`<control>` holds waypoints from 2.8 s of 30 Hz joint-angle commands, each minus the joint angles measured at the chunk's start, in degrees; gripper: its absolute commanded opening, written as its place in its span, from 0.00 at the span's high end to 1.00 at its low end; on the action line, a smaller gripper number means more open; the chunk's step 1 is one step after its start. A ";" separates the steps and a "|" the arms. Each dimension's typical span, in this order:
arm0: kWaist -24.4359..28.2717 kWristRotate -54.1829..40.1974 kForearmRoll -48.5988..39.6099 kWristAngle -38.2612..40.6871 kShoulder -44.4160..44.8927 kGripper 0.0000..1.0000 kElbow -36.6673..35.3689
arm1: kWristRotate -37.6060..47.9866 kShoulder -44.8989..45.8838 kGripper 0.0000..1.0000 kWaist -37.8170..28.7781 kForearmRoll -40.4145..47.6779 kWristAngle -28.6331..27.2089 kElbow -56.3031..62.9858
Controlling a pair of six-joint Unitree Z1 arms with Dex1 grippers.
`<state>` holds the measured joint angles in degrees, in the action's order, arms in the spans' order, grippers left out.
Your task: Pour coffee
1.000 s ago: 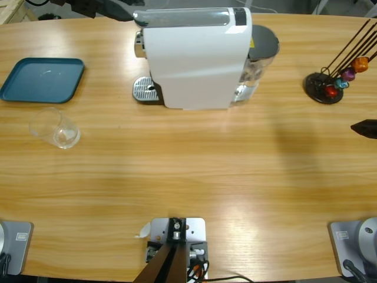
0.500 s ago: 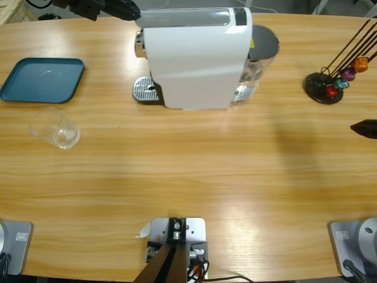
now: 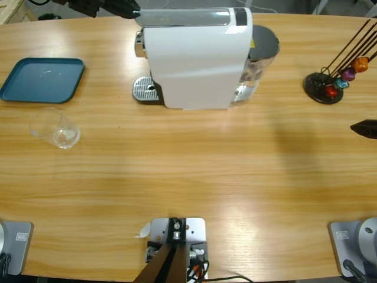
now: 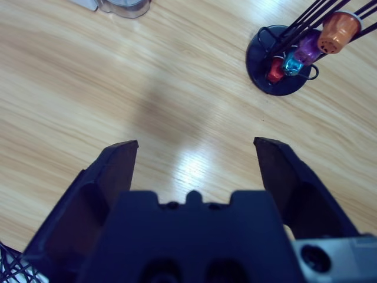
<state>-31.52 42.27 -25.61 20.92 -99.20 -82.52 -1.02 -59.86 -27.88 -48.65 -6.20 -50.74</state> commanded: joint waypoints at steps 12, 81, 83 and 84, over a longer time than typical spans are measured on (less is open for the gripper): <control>-2.05 1.32 1.96 1.30 4.84 1.00 -4.67 | -0.39 -0.43 0.11 -0.59 0.13 0.57 0.65; -10.31 -56.69 -14.65 -17.50 30.13 0.00 16.90 | 11.14 -14.00 0.28 21.34 59.58 -3.91 27.72; -10.31 -56.69 -14.63 -17.50 29.71 0.00 16.71 | 10.58 -14.83 0.36 21.59 60.13 -3.91 27.72; -10.31 -56.69 -14.56 -17.50 29.48 0.00 16.59 | 10.44 -15.25 0.36 21.87 60.41 -3.91 27.72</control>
<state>-41.50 -15.08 -40.42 2.93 -67.00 -65.89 10.97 -71.11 -7.74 9.35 -10.88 -25.05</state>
